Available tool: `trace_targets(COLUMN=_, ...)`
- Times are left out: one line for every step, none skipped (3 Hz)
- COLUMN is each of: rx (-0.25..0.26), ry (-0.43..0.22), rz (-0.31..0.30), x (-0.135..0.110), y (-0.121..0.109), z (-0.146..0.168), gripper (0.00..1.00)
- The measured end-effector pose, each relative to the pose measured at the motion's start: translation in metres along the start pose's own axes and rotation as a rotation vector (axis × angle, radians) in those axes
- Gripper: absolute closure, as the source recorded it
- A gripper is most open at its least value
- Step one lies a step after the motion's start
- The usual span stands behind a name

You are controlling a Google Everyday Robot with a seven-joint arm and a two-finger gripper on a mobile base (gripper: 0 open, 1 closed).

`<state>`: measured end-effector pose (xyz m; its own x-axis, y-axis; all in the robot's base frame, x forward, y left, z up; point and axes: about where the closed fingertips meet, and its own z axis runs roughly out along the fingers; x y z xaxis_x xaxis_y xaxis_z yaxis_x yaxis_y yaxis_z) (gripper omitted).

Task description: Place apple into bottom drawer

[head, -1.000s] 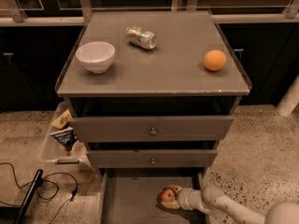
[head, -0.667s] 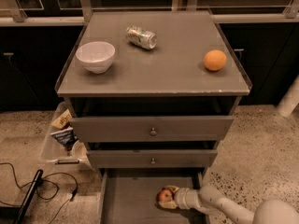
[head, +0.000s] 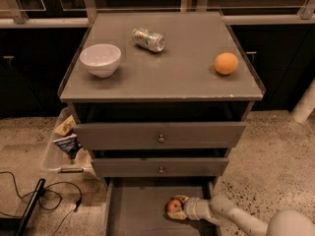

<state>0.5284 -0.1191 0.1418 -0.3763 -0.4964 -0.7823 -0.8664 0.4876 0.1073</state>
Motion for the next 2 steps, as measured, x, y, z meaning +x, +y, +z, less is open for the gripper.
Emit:
trace_targets(rx=0.0, ry=0.0, rz=0.0, x=0.0, y=0.0, z=0.0, gripper=0.35)
trace_targets(rx=0.0, ry=0.0, rz=0.0, x=0.0, y=0.0001, z=0.0001, gripper=0.12)
